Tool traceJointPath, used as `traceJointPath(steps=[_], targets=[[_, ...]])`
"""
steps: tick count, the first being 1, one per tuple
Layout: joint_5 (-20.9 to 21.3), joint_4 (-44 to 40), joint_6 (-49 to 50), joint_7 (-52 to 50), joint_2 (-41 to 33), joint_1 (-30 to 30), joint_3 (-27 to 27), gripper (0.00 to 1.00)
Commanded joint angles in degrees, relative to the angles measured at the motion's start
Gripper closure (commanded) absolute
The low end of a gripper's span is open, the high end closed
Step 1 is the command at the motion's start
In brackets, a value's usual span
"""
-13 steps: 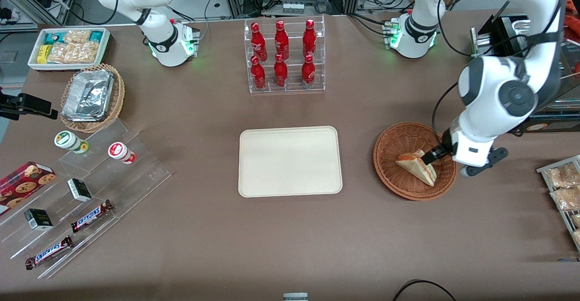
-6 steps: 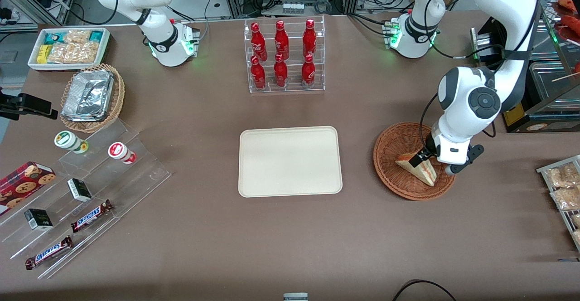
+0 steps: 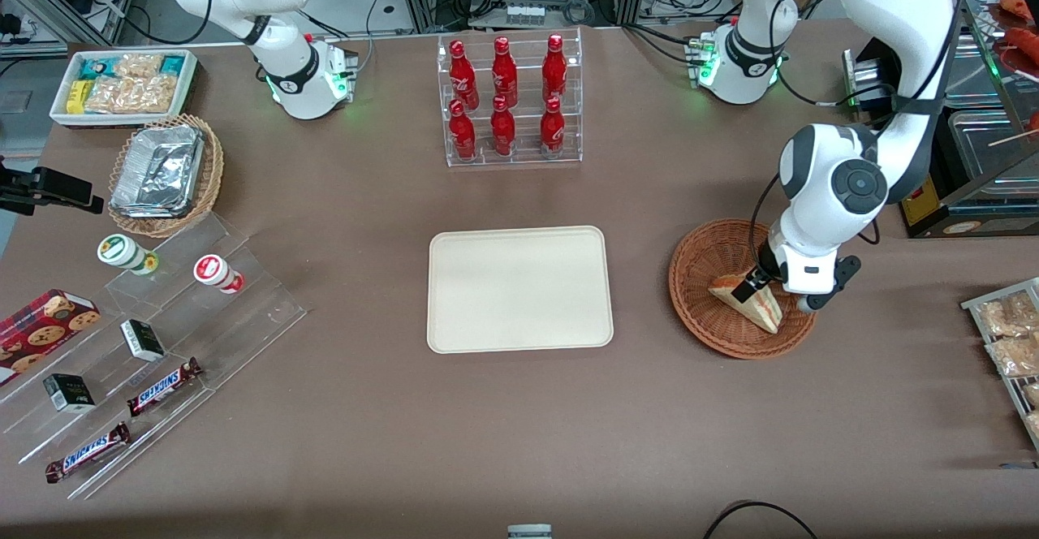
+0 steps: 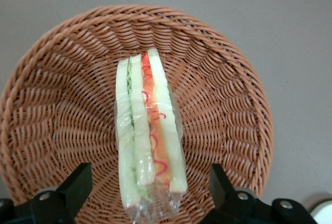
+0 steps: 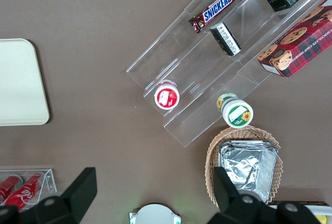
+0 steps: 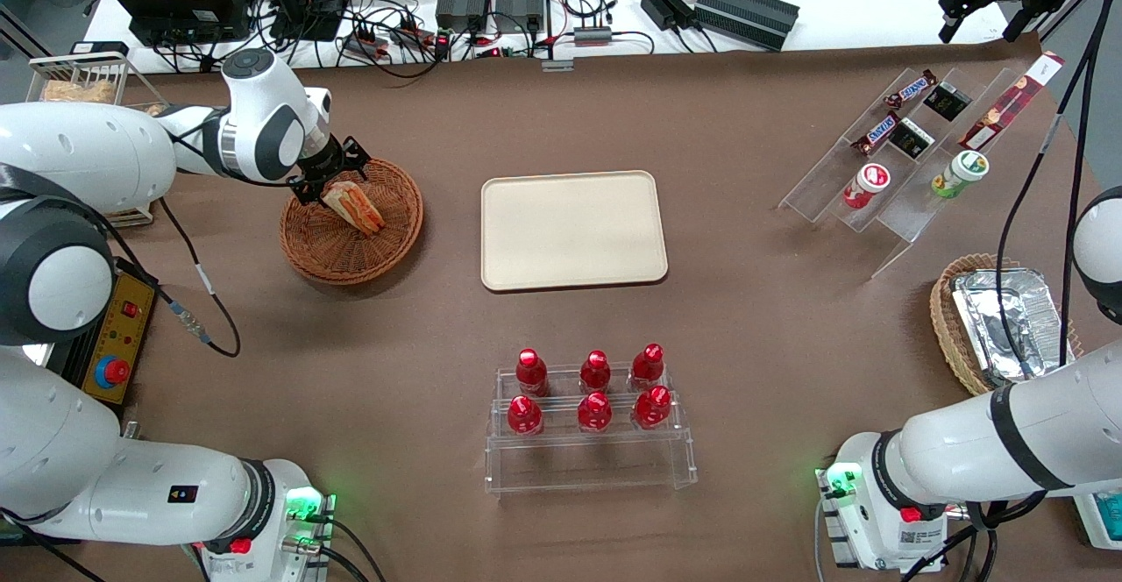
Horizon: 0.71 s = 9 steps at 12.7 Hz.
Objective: Place sandwich from basket to tray
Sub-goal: 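Lower the open left gripper around the wrapped sandwich and close it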
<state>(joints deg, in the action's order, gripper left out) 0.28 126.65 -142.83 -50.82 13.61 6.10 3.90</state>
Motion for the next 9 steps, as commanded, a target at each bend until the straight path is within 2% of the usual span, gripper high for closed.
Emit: traceJointPath(steps=[1,2,3,5,6,7,9], targets=[[-0.5,-0.1,-1.7,-1.2,1.2,0.4,-0.3,0.00],[-0.5,-0.1,-2.4,-1.2,1.5,0.4,-0.3,0.02],[-0.5,-0.1,-2.9,-1.4,2.0,0.4,-0.3,0.13],[-0.5,-0.3,-3.5,-2.1,3.5,0.4,-0.3,0.60],[-0.5,-0.3,-3.6,-2.1,3.8,0.4,-0.3,0.81],[-0.5,-0.3,-3.5,-2.0,3.7,0.4,-0.3,0.98],[-0.4,-0.8,-3.2,-1.6,3.2,0.4,-0.4,1.00]])
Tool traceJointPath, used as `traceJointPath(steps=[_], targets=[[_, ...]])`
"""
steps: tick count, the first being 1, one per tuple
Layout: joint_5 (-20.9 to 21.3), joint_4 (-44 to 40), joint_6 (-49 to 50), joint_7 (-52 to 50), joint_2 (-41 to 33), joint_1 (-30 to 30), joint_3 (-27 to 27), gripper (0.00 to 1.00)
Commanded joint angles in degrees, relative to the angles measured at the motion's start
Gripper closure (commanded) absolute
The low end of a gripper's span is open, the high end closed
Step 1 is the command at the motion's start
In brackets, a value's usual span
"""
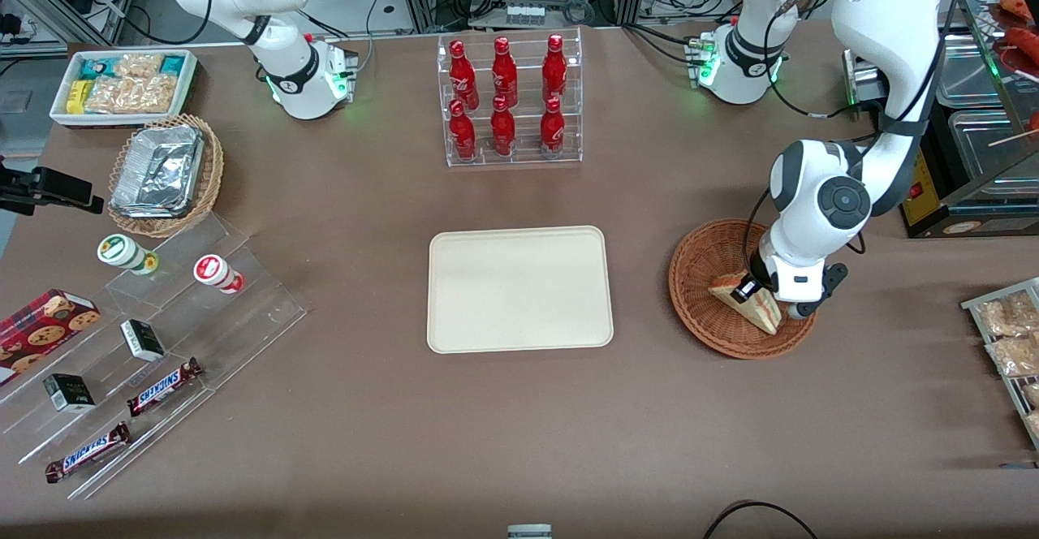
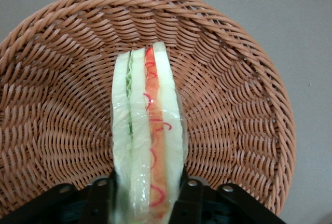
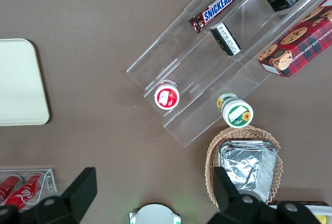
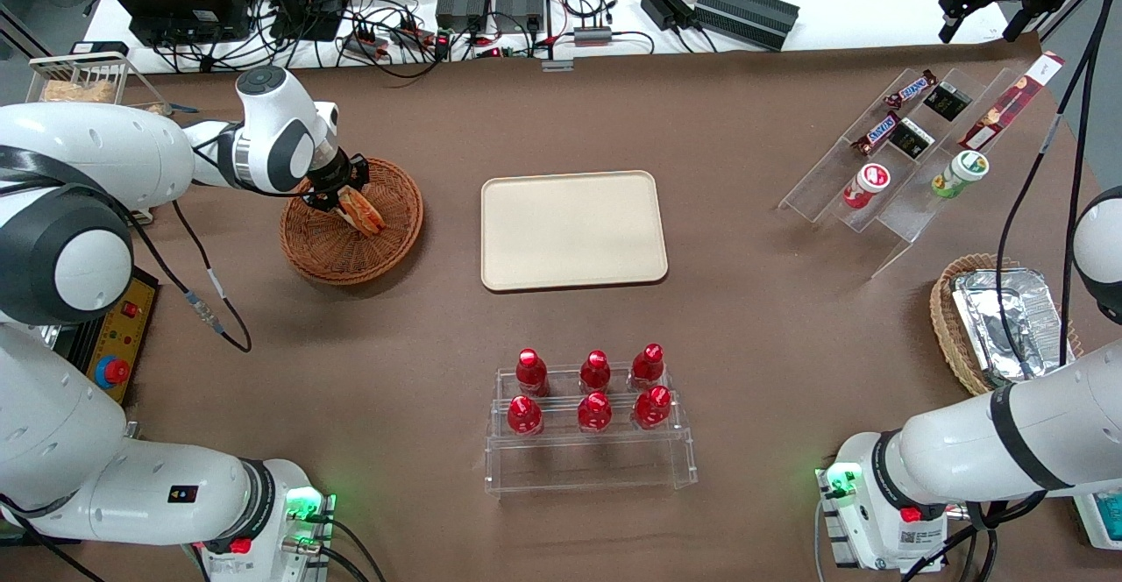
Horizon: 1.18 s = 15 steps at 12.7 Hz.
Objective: Place sandwich from basket to tray
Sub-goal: 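Lower the open left gripper around the wrapped sandwich and close it, then lift the sandwich with the left gripper and carry it toward the tray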
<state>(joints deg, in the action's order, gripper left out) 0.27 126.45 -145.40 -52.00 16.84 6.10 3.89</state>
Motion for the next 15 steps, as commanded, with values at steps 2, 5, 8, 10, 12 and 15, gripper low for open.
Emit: traceJointPath(steps=[2,5,8,10,12,15], targets=[[0.3,-1.9,2.0,-0.3,-2.1,0.5,-0.3,1.00],[1.7,-9.9,17.8,0.2,-5.8,1.1,-0.1,1.00],[1.8,-23.8,33.8,-0.6,-4.5,5.4,-0.1,1.00],[1.1,-28.4,36.8,-1.3,-4.4,9.3,0.0,1.00],[1.2,-30.2,36.9,-0.7,-3.7,13.7,0.0,1.00],[1.5,-35.3,36.9,0.1,1.5,21.2,0.0,1.00]])
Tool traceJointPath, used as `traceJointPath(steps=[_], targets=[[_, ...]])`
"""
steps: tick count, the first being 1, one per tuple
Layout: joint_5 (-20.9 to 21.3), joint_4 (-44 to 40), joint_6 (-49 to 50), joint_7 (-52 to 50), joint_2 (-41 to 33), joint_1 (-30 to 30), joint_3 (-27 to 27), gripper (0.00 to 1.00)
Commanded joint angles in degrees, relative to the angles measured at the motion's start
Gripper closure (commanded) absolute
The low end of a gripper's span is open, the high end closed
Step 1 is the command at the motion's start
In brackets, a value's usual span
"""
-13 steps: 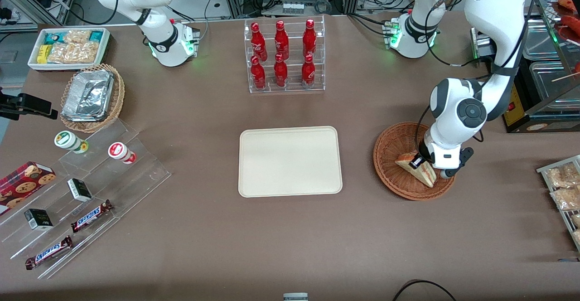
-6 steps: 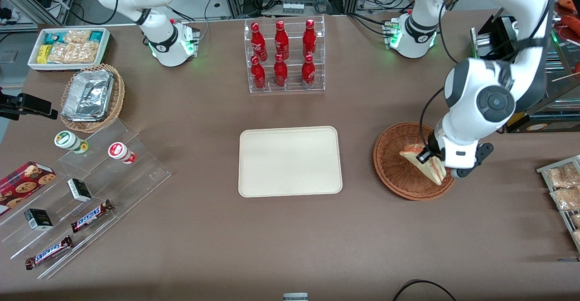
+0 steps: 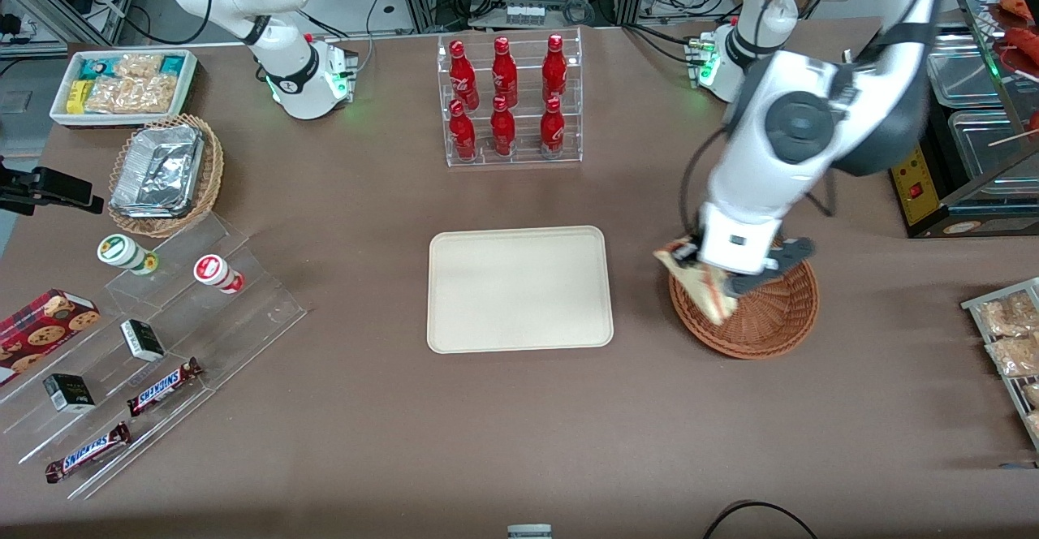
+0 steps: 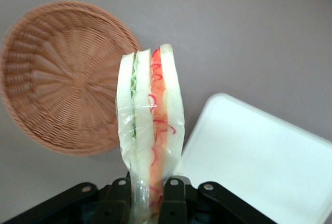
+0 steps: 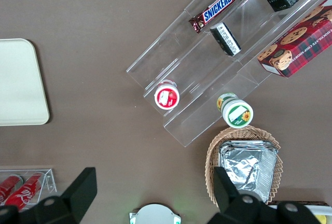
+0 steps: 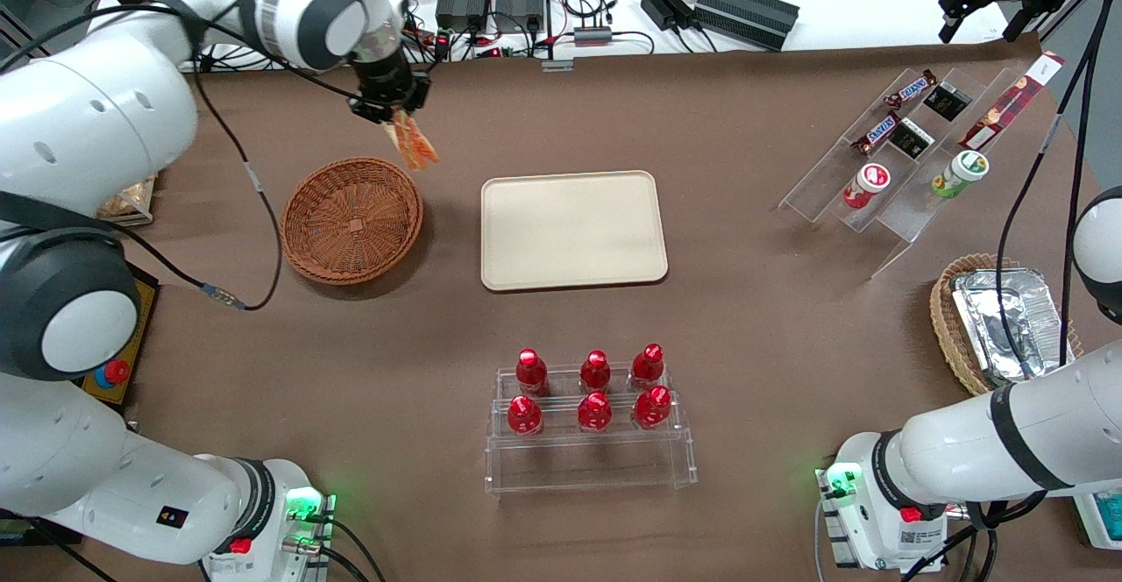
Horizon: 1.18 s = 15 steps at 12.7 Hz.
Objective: Place sandwich from basket to tray
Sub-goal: 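Lift the sandwich with the left gripper and carry it toward the tray, then lower the sandwich onto the tray and open the left gripper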
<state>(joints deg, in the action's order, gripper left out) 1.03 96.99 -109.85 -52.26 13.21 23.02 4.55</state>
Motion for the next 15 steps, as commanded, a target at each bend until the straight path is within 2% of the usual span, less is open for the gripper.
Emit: traceJointPath(steps=[1,3,6,9,15], targets=[[0.8,-7.6,1.0,0.1,7.5,6.6,-0.7,1.00],[0.8,-12.1,0.8,-0.5,12.9,11.3,-0.8,1.00],[0.8,-15.8,-1.1,-0.1,18.3,14.8,-0.8,1.00],[1.3,-16.0,-8.5,0.0,22.3,17.8,-0.9,1.00],[3.8,-16.0,-12.7,0.3,26.8,20.5,-0.8,1.00]])
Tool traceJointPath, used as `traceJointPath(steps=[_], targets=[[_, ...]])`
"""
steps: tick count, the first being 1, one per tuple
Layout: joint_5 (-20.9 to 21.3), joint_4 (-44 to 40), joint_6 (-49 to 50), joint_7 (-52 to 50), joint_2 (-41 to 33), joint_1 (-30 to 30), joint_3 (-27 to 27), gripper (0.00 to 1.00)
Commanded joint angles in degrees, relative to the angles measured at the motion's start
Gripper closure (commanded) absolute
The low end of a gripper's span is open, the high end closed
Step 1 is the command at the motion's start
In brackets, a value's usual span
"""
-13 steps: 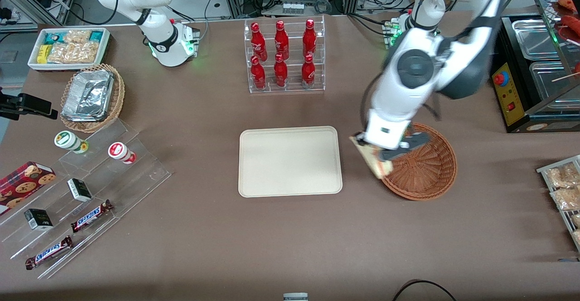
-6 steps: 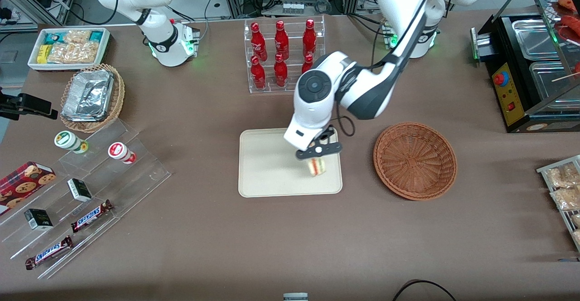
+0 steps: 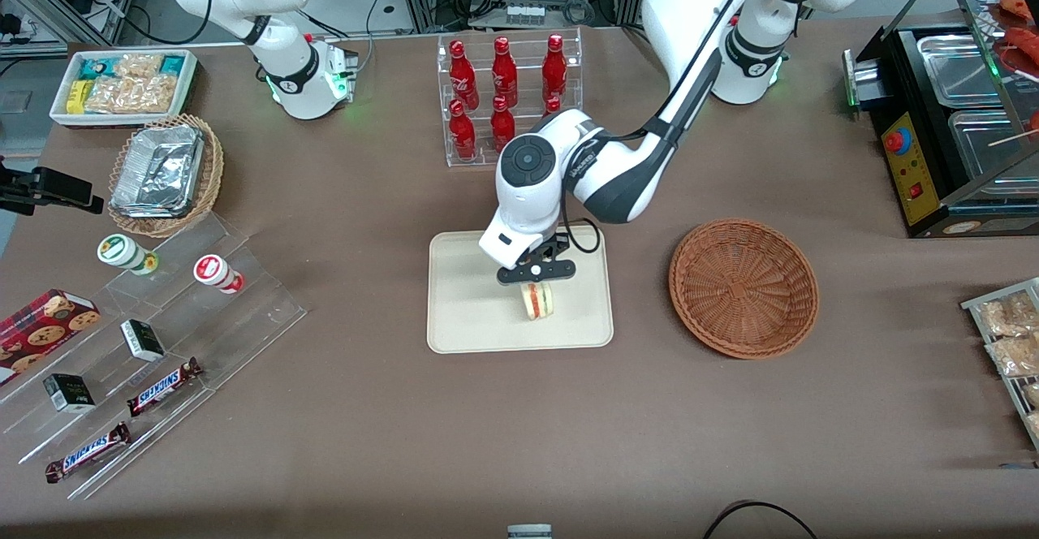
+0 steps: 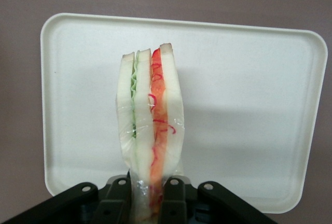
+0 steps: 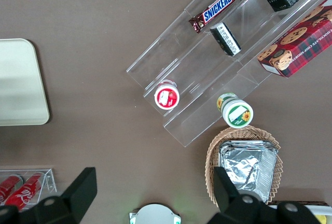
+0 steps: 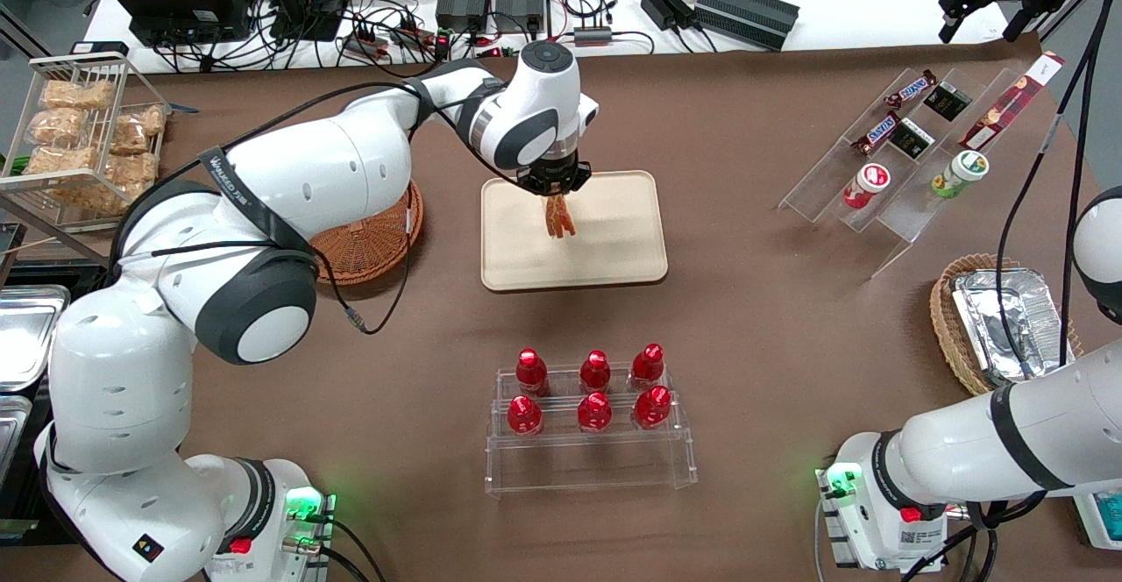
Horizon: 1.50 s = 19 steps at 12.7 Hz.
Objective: Place sandwich from basket to tray
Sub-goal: 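Lower the sandwich onto the tray and open the left gripper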
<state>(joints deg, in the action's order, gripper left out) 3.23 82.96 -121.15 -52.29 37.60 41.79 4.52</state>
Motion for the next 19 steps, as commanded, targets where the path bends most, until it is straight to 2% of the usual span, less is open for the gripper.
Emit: traceJointPath(steps=[1,11,14,16,18,19], targets=[[2.9,-2.0,-1.5,0.3,3.4,2.3,-0.7,1.00],[3.3,-2.3,-4.5,3.0,6.7,2.9,-0.7,1.00],[3.2,-2.1,-4.5,3.0,7.0,3.4,-0.7,0.61],[3.2,-2.2,-4.7,3.0,7.5,3.4,-0.7,0.52],[3.2,-2.2,-5.2,3.0,7.8,3.4,-0.7,0.00],[3.1,-2.2,-5.2,2.9,7.4,3.2,-0.7,0.00]])
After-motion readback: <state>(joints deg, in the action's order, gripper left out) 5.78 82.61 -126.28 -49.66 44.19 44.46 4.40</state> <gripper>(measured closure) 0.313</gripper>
